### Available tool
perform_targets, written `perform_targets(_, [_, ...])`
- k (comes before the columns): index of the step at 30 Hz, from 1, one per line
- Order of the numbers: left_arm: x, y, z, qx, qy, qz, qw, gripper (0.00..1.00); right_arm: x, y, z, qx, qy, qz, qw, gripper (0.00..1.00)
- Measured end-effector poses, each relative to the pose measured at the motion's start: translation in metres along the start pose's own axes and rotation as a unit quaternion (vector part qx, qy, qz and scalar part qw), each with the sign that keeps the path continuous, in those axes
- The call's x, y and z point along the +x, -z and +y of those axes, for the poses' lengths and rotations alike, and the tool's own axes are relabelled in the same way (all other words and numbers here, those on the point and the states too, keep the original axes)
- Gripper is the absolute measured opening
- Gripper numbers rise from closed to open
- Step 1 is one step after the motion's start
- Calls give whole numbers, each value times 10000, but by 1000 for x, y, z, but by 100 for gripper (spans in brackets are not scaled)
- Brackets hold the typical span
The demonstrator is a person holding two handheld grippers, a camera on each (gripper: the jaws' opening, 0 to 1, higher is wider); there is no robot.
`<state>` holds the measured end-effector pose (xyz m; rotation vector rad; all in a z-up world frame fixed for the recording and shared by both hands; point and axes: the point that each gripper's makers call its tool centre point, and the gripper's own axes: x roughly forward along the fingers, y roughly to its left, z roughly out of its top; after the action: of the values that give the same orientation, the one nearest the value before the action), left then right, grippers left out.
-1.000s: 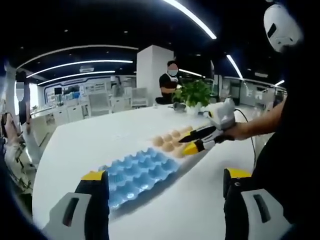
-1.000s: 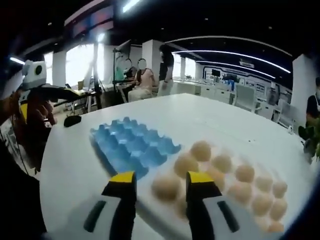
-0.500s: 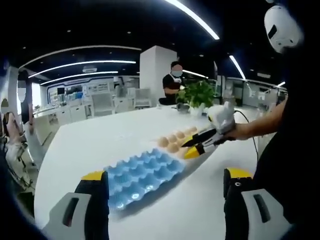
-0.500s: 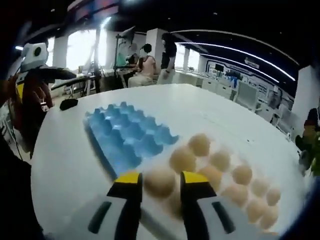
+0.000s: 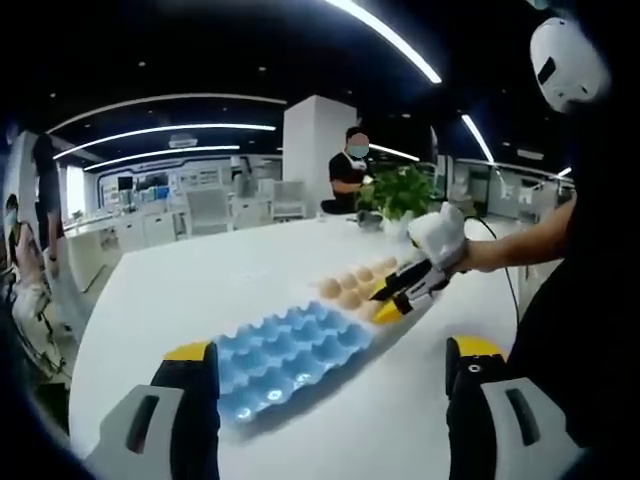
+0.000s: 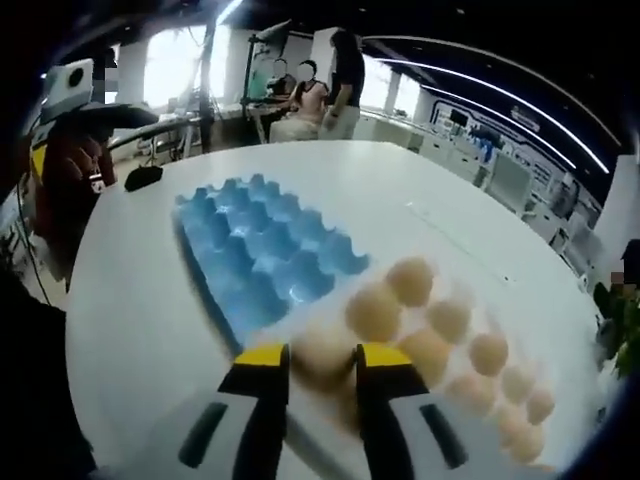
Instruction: Place the egg into an empty slot of the egg tray after lifting it from the table, then release the egg inside the slot.
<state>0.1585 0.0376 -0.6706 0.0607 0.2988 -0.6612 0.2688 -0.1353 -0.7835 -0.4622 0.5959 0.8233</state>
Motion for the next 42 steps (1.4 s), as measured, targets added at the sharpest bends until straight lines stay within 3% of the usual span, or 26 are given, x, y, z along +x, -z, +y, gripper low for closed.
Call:
perform_targets(12, [1,0,3,-13,-16,-24,10000,94,-1,2,0,-52,-110,45,9999,26])
perform_targets(15, [1,1,3,-17,0,-16,10000,93,-2,2,-1,249,-220,64,9994,26])
perform_targets(17, [1,0,3,-5,-3,-10,10000,93,2,2,1,-264,-226,211,9992,27])
perform_targets(19, [1,-1,4,-13,-22,-37,10000,93,1,3,0,-42,-268,203,9994,27])
perform_targets(23, [0,-1,4,11,-24,-20,10000,92,2,3,2,-189,-349,103,9992,27])
perform_targets(37, [-1,-2,10,-12,-93,-68,9999,91,-5,-1,0,-42,-209,-52,9998,25])
perform_targets(42, [-1,-1,12,-2,-85,-35,10000,91,-11,-14,-3,44,-182,-216,9996,25])
